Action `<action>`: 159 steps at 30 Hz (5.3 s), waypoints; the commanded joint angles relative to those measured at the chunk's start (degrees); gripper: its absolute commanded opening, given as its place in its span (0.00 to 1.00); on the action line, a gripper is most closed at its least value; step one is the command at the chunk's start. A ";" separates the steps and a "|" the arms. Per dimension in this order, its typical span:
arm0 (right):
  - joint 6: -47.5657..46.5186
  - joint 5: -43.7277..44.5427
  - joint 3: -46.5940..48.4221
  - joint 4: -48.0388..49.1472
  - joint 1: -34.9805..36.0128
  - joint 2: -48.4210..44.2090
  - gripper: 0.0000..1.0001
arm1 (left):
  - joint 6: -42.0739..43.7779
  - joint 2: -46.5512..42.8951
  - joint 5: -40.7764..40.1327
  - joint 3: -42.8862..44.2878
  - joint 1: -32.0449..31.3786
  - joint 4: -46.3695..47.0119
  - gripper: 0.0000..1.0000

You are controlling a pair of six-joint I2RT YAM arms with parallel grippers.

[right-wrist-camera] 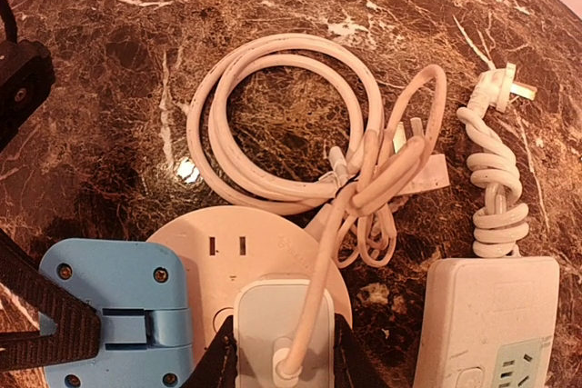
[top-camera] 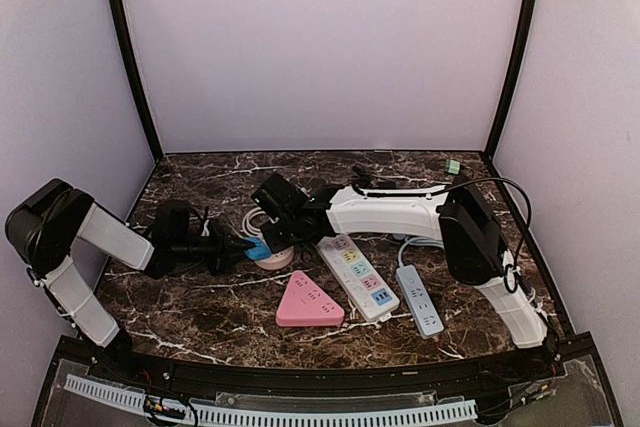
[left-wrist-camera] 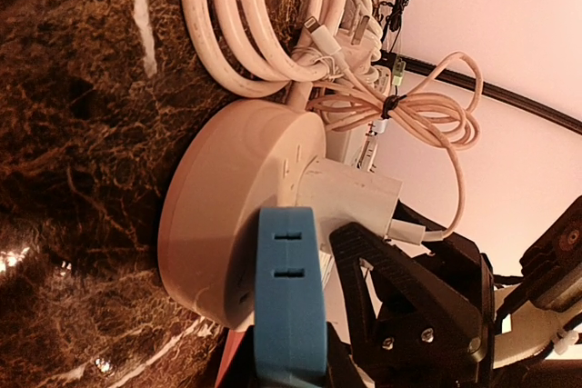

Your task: Pull the plug off the socket

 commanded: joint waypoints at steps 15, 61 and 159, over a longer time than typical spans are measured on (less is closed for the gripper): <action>1.43 -0.71 -2.33 -6.03 -0.21 2.45 0.00 | 18.56 -11.92 0.61 8.73 -0.94 -17.42 0.00; -2.38 -8.05 -8.77 -1.28 -3.90 -4.76 0.00 | 54.94 10.06 -57.85 49.15 6.45 -91.82 0.23; -3.71 -7.77 3.39 -13.16 0.03 -7.12 0.00 | 27.62 13.18 -16.40 18.90 -7.16 -47.02 0.00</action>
